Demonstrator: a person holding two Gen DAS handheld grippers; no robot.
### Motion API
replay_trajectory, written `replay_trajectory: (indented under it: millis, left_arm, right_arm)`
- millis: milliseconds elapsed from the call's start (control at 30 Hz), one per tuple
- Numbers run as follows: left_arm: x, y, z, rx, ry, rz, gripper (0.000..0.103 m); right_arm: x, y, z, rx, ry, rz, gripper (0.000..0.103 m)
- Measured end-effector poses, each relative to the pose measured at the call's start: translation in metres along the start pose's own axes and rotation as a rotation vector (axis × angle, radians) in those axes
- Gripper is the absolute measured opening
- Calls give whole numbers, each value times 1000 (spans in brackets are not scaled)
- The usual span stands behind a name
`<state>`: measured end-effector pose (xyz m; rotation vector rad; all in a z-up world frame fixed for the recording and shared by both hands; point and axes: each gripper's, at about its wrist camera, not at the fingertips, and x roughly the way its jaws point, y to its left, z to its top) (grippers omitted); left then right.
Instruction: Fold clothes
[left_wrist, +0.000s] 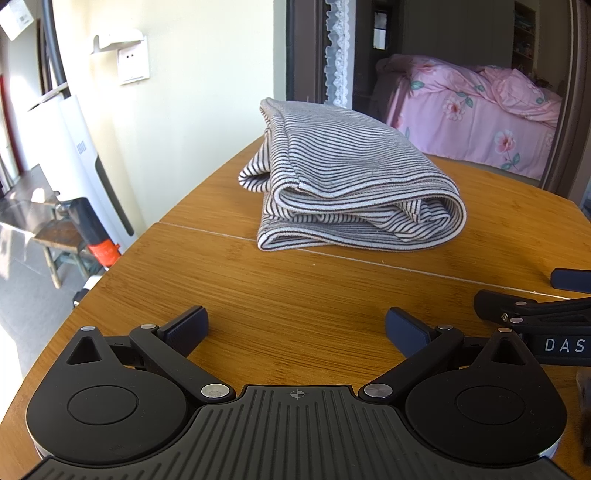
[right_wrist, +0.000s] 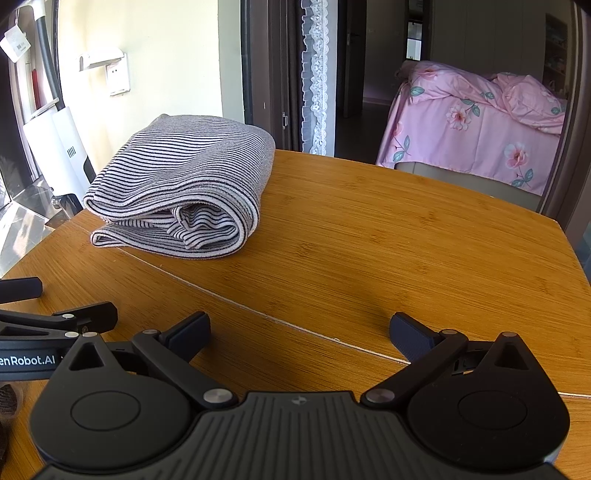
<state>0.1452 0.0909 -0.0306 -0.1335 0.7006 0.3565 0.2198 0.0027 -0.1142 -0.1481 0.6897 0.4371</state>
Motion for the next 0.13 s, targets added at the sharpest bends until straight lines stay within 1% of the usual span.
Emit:
replay_trajectory:
  millis: [133]
  left_arm:
    - [-4, 14, 2, -55, -9, -48, 103]
  right_arm:
    - [-2, 6, -1, 14, 3, -14, 103]
